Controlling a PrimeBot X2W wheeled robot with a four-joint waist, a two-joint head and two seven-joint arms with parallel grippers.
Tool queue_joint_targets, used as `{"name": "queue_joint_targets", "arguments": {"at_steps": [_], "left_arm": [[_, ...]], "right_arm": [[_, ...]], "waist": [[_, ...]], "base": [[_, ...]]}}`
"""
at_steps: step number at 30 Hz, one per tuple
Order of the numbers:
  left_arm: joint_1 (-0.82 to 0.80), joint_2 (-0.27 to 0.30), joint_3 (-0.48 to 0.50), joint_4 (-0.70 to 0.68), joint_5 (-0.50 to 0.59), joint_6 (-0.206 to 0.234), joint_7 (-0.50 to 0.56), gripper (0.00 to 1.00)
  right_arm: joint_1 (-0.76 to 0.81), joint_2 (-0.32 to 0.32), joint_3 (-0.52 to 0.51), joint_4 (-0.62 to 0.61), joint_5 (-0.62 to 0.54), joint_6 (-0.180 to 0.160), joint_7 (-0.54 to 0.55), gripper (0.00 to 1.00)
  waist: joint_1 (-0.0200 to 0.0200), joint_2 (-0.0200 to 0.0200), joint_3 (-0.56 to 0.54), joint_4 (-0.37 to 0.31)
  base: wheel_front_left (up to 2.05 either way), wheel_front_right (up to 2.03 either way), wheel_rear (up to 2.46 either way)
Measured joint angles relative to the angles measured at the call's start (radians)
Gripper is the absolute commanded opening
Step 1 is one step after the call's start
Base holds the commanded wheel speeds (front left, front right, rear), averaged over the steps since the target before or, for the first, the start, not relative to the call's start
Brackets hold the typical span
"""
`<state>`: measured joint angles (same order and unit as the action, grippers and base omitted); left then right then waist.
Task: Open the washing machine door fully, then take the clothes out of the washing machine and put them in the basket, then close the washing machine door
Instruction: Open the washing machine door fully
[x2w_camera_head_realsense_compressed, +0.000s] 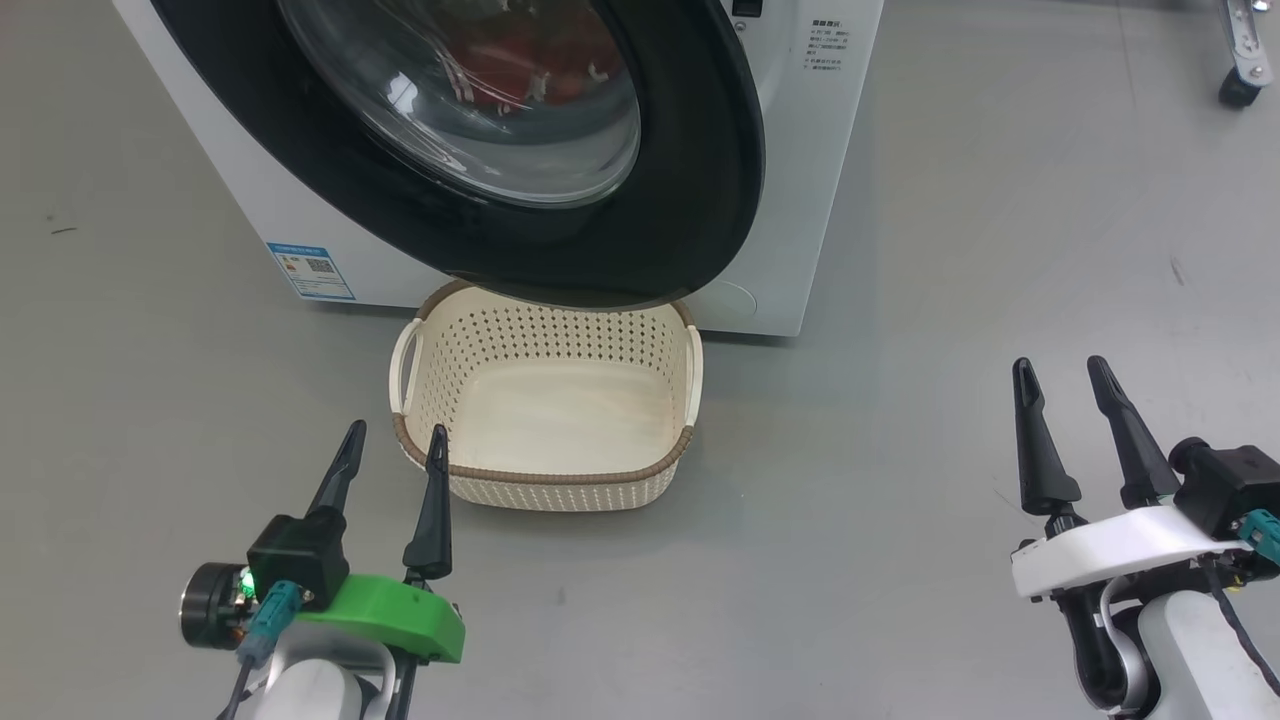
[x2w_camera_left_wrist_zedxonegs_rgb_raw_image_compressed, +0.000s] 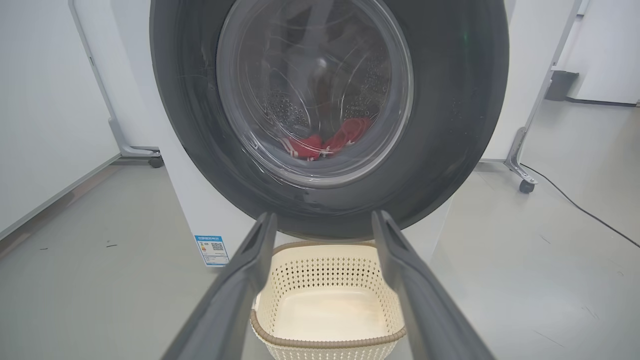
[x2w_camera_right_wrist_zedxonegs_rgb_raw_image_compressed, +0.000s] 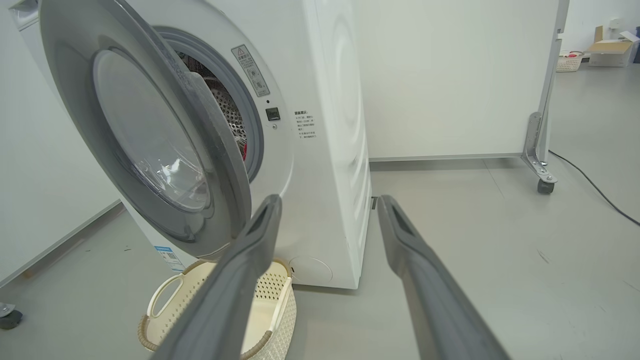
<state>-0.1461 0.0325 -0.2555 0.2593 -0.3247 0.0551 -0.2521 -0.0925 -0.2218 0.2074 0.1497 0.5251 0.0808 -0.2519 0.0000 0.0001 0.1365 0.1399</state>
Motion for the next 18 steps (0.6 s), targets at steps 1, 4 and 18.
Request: {"name": "queue_joint_targets", "arguments": {"at_steps": [1, 4, 18], "left_arm": [[0.000, 0.000, -0.002, -0.002, 0.000, 0.000, 0.000, 1.00], [0.000, 0.000, -0.005, -0.008, 0.000, 0.000, 0.000, 1.00], [-0.018, 0.000, -0.041, -0.026, -0.008, 0.000, 0.000, 1.00]], "right_arm": [[0.000, -0.001, 0.000, -0.003, 0.000, 0.000, 0.000, 1.00], [0.000, -0.010, 0.000, -0.006, -0.005, 0.005, 0.000, 1.00], [-0.166, -0.076, -0.007, -0.030, 0.010, 0.024, 0.061, 1.00]], "waist": [[0.0000, 0.0000, 0.003, 0.001], [0.0000, 0.0000, 0.014, 0.005], [0.0000, 0.0000, 0.098, 0.030]], "base": [[0.00, 0.00, 0.00], [0.00, 0.00, 0.00], [0.00, 0.00, 0.00]]}}
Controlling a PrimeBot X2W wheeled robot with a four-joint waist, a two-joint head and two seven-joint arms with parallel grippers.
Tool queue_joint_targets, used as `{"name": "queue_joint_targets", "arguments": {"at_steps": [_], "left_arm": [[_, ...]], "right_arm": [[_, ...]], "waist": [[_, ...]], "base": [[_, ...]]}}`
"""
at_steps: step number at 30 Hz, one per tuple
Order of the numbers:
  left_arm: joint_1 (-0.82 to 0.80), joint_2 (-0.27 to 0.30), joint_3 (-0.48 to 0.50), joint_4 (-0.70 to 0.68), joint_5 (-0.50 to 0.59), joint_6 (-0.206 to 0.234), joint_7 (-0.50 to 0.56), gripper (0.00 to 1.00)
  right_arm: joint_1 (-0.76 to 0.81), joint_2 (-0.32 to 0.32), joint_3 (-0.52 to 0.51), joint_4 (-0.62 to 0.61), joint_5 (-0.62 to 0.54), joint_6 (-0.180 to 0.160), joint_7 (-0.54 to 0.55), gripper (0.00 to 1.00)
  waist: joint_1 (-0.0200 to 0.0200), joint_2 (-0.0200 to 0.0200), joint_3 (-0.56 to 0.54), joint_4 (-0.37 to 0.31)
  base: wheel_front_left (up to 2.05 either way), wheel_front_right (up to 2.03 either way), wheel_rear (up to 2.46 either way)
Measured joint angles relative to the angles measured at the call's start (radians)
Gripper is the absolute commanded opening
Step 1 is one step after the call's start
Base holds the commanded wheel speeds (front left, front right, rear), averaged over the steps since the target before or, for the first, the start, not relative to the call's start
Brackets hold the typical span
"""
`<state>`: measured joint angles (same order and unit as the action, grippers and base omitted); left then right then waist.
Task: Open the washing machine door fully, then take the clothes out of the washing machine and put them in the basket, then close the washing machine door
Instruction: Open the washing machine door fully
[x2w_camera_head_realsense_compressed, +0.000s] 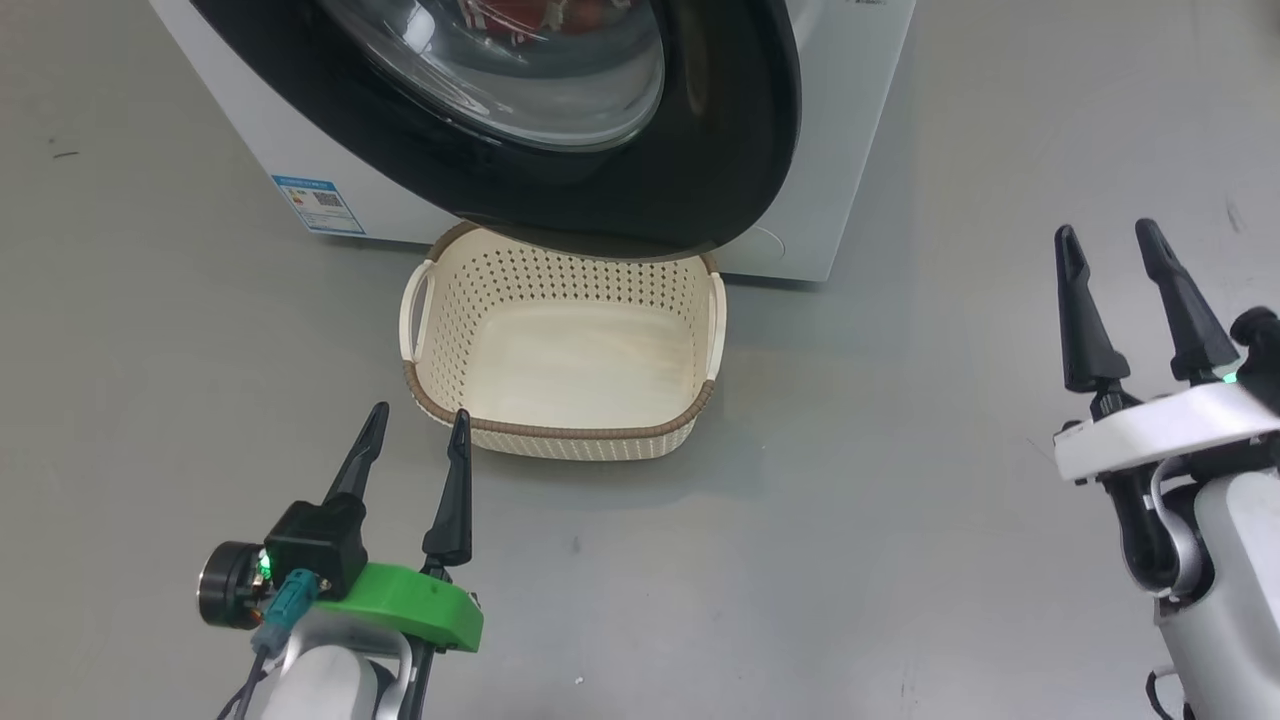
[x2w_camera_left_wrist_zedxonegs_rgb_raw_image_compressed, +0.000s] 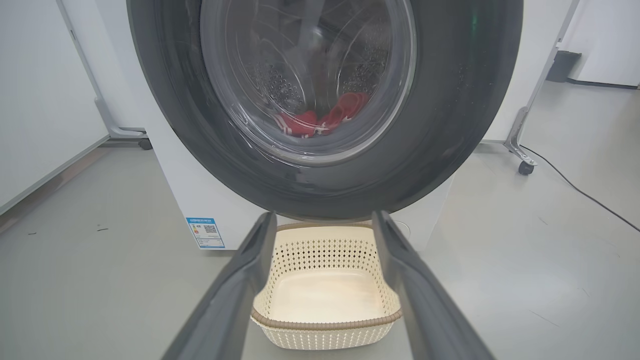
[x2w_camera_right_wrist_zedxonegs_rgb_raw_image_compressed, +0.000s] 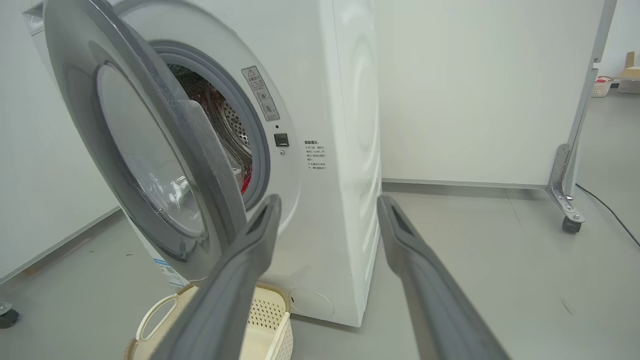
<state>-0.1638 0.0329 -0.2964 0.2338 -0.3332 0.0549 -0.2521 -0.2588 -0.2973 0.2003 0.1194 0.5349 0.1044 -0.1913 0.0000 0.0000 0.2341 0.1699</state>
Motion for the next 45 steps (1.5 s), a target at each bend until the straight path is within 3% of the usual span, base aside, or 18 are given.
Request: {"name": "queue_joint_targets", "arguments": {"at_steps": [11, 19, 24, 25, 28, 32, 45], "left_arm": [[-0.048, 0.000, -0.044, -0.008, -0.005, -0.004, 0.000, 1.00], [-0.083, 0.000, -0.066, -0.015, -0.019, -0.004, 0.000, 1.00], [-0.095, 0.000, -0.081, -0.016, -0.030, -0.003, 0.000, 1.00], [-0.097, 0.000, -0.086, -0.016, -0.031, -0.003, 0.000, 1.00], [-0.101, -0.001, -0.098, -0.017, -0.049, -0.002, 0.000, 1.00], [-0.109, -0.001, -0.106, -0.018, -0.054, 0.001, 0.000, 1.00], [-0.124, -0.002, -0.135, -0.020, -0.078, 0.011, 0.000, 1.00]], "right_arm": [[-0.184, 0.018, -0.048, 0.002, 0.175, 0.008, 0.130, 1.00], [-0.310, 0.068, -0.097, 0.030, 0.358, 0.007, 0.260, 1.00], [-0.387, 0.085, -0.124, 0.068, 0.441, -0.023, 0.336, 1.00], [-0.400, 0.085, -0.130, 0.077, 0.452, -0.033, 0.349, 0.98], [-0.437, 0.093, -0.153, 0.102, 0.498, -0.054, 0.389, 0.00], [-0.477, 0.097, -0.162, 0.120, 0.535, -0.073, 0.433, 0.00], [-0.601, 0.130, -0.195, 0.212, 0.710, -0.178, 0.636, 0.00]], "waist": [[0.0000, 0.0000, 0.077, 0.039], [0.0000, 0.0000, 0.127, 0.084], [0.0000, 0.0000, 0.155, 0.114], [0.0000, 0.0000, 0.160, 0.119], [0.0000, 0.0000, 0.174, 0.136], [0.0000, 0.0000, 0.186, 0.151], [0.0000, 0.0000, 0.219, 0.200]], "base": [[0.00, 0.00, 0.00], [0.00, 0.00, 0.00], [0.00, 0.00, 0.00], [0.00, 0.00, 0.00], [0.00, 0.00, 0.00], [0.00, 0.00, 0.00], [0.00, 0.00, 0.00]]}}
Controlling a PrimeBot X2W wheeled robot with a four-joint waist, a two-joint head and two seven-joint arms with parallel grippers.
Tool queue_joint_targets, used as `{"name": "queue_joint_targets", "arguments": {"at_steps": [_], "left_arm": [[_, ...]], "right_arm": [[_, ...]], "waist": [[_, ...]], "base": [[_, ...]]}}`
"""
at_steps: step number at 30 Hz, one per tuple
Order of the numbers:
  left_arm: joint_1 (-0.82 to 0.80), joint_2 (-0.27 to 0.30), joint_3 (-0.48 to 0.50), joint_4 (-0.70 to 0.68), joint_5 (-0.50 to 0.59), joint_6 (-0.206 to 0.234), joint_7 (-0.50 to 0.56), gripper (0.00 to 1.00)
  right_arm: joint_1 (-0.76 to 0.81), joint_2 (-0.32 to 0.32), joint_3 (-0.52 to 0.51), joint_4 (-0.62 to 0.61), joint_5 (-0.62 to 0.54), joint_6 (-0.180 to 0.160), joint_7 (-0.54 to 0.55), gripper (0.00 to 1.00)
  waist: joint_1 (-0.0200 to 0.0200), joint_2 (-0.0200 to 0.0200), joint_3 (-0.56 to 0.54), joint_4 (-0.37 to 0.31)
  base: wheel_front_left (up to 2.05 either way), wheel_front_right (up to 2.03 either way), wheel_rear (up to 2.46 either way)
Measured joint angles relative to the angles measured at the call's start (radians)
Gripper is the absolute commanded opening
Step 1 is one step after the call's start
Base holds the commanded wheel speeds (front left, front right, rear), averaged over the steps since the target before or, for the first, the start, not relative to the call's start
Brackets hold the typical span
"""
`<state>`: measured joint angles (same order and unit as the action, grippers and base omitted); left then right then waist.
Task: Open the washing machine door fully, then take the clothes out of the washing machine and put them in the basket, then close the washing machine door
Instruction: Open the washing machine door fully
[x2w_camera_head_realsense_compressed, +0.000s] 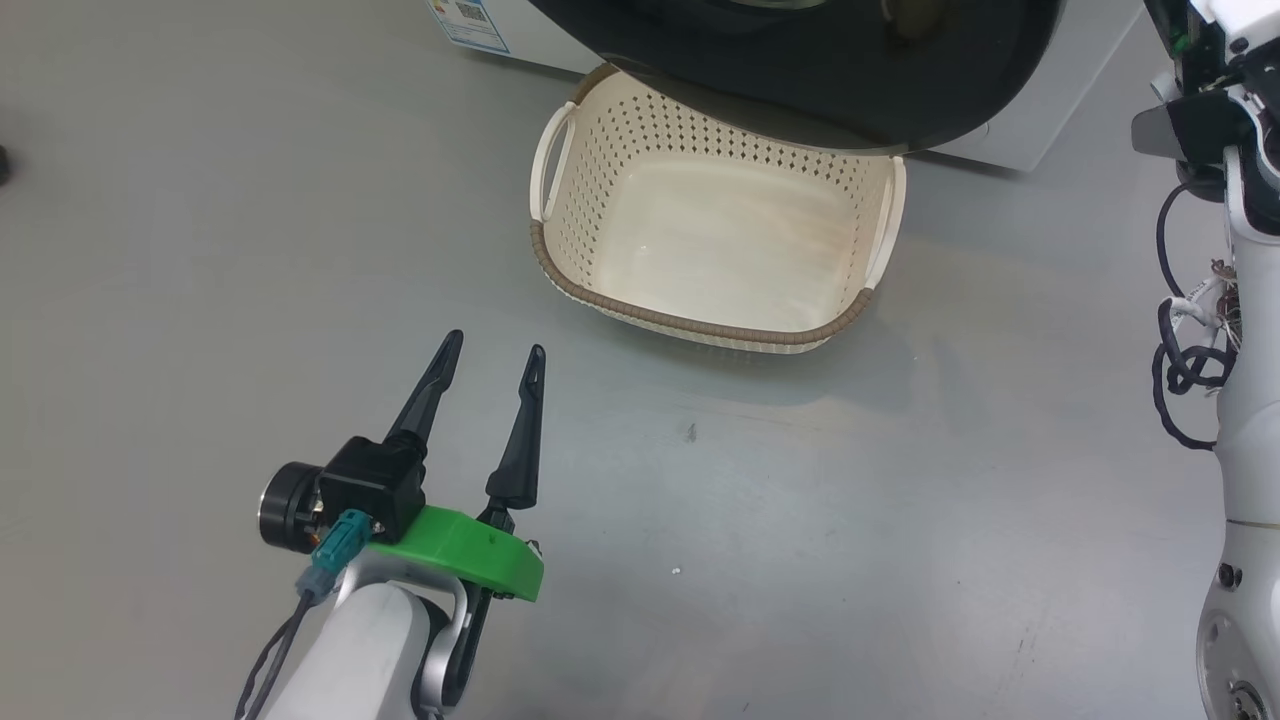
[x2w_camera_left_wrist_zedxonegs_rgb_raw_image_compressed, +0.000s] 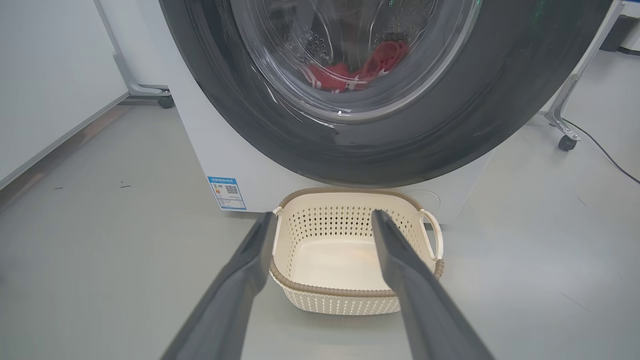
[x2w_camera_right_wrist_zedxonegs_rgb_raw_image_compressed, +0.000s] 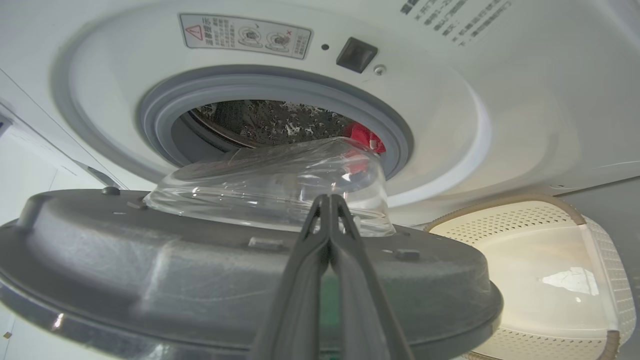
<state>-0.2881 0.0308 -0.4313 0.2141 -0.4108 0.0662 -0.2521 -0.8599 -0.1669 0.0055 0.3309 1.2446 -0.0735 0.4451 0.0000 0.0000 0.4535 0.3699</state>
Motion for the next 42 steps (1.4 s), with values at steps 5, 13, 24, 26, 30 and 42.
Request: {"name": "queue_joint_targets", "arguments": {"at_steps": [5, 13, 24, 26, 30, 42], "left_arm": [[-0.002, 0.000, -0.008, -0.002, 0.000, 0.004, 0.000, 1.00], [-0.005, -0.001, -0.020, -0.002, -0.002, 0.009, 0.000, 1.00], [-0.019, -0.001, -0.021, -0.002, -0.002, 0.017, 0.000, 1.00], [-0.019, -0.001, -0.021, -0.001, -0.002, 0.018, 0.000, 1.00], [-0.019, -0.001, -0.022, 0.002, -0.002, 0.018, 0.000, 1.00], [-0.018, -0.001, -0.020, 0.020, 0.000, 0.026, 0.000, 1.00]], "right_arm": [[-0.038, 0.010, -0.005, 0.022, 0.044, -0.019, 0.060, 0.00], [-0.079, 0.018, -0.020, 0.060, 0.099, -0.044, 0.137, 0.00], [-0.086, 0.018, -0.002, 0.121, 0.141, -0.053, 0.264, 0.00], [-0.086, 0.018, -0.002, 0.130, 0.147, -0.053, 0.277, 0.00], [-0.085, 0.018, -0.008, 0.148, 0.159, -0.053, 0.298, 0.00], [-0.029, 0.040, -0.004, 0.205, 0.190, -0.053, 0.359, 0.00]], "waist": [[0.0000, 0.0000, 0.007, 0.009], [0.0000, 0.0000, 0.014, 0.018], [0.0000, 0.0000, 0.010, 0.021], [0.0000, 0.0000, 0.008, 0.020], [0.0000, 0.0000, -0.001, 0.020], [0.0000, 0.0000, -0.060, 0.020]], "base": [[0.00, 0.00, 0.00], [0.00, 0.00, 0.00], [0.00, 0.00, 0.00], [0.00, 0.00, 0.00], [0.00, 0.00, 0.00], [0.00, 0.00, 0.00]]}}
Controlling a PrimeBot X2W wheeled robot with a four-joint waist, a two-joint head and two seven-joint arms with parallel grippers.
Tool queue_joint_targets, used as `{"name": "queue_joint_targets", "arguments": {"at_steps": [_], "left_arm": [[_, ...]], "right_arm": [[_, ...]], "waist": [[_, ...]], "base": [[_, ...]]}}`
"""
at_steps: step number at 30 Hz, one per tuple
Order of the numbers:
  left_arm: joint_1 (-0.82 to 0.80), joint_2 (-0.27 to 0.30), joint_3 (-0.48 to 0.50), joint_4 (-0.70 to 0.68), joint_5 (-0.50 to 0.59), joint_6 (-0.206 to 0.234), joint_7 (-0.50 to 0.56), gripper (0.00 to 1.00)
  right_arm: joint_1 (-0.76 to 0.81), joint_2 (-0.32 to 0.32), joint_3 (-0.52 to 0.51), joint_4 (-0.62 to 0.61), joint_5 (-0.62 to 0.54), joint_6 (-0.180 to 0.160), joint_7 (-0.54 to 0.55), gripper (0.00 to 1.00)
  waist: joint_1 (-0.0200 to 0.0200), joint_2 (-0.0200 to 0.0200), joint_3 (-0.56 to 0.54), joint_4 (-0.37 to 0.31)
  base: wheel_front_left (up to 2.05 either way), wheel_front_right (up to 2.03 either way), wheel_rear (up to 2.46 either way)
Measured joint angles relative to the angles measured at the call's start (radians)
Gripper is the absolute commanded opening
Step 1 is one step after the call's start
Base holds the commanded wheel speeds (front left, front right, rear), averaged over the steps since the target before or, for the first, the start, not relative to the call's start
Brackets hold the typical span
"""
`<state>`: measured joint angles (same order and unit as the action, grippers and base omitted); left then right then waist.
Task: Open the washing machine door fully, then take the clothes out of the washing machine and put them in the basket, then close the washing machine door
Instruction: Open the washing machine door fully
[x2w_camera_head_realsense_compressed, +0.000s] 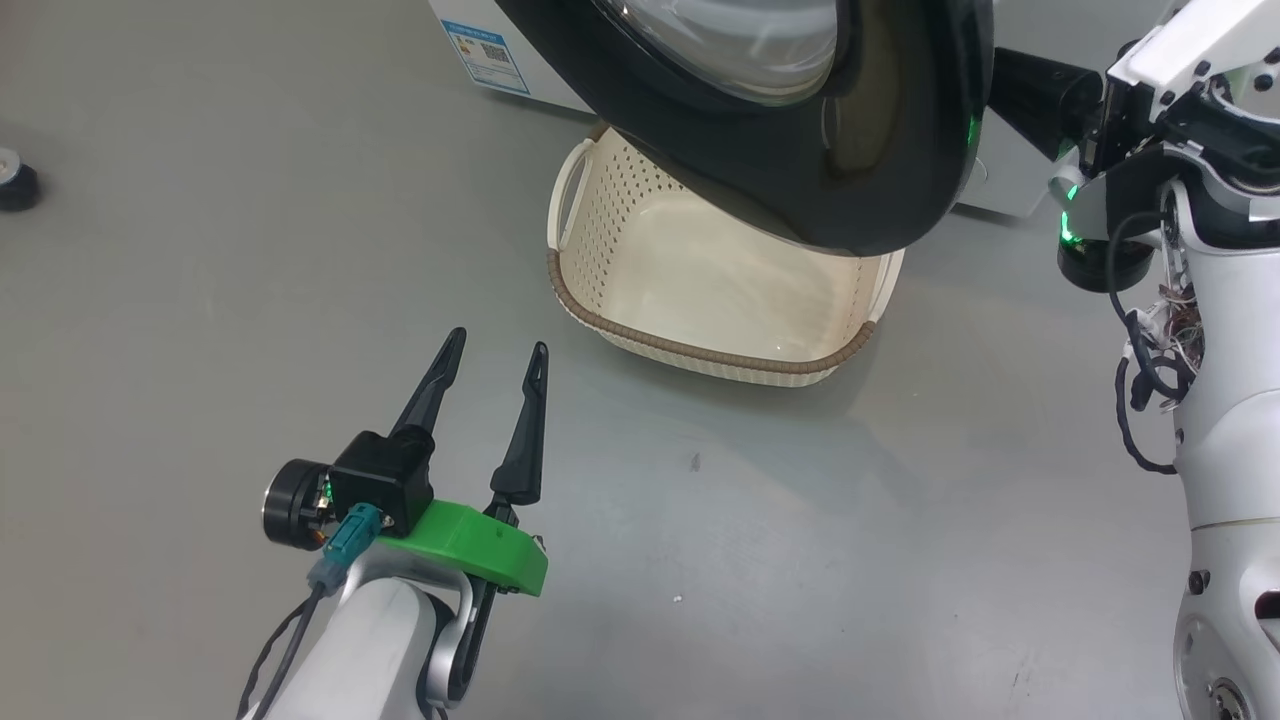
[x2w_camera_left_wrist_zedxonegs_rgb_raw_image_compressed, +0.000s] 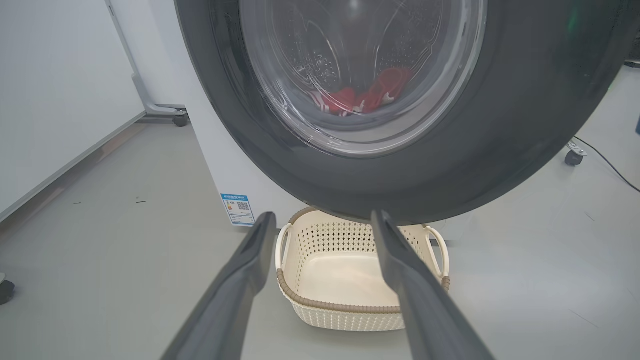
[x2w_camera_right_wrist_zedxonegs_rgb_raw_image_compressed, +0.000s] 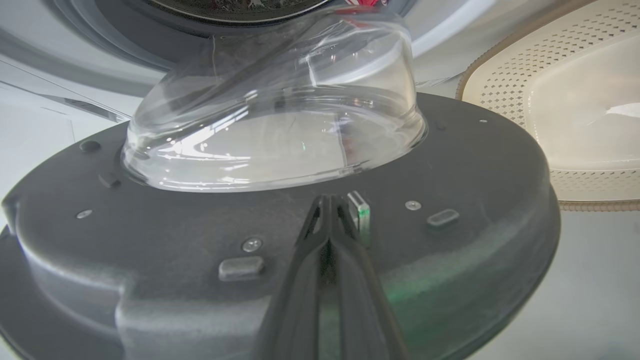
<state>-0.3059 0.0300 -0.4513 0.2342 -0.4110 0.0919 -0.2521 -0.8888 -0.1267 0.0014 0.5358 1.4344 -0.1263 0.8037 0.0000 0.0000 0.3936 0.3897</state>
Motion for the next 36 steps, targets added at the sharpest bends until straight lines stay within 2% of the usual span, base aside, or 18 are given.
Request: {"name": "queue_joint_targets", "arguments": {"at_steps": [17, 29, 36], "left_arm": [[0.032, 0.000, 0.021, 0.019, 0.019, 0.001, 0.000, 1.00], [0.058, 0.001, 0.027, 0.020, 0.033, 0.001, 0.000, 1.00], [0.066, 0.001, 0.028, 0.020, 0.034, 0.001, 0.000, 1.00]], "right_arm": [[0.091, 0.038, 0.049, 0.040, 0.024, 0.000, 0.056, 0.00], [0.125, 0.054, 0.061, 0.044, 0.082, 0.000, 0.064, 0.00], [0.145, 0.056, 0.127, 0.029, 0.092, 0.000, 0.080, 0.00]], "waist": [[0.0000, 0.0000, -0.091, -0.008], [0.0000, 0.0000, -0.133, -0.019], [0.0000, 0.0000, -0.136, -0.020]], "base": [[0.00, 0.00, 0.00], [0.00, 0.00, 0.00], [0.00, 0.00, 0.00]]}}
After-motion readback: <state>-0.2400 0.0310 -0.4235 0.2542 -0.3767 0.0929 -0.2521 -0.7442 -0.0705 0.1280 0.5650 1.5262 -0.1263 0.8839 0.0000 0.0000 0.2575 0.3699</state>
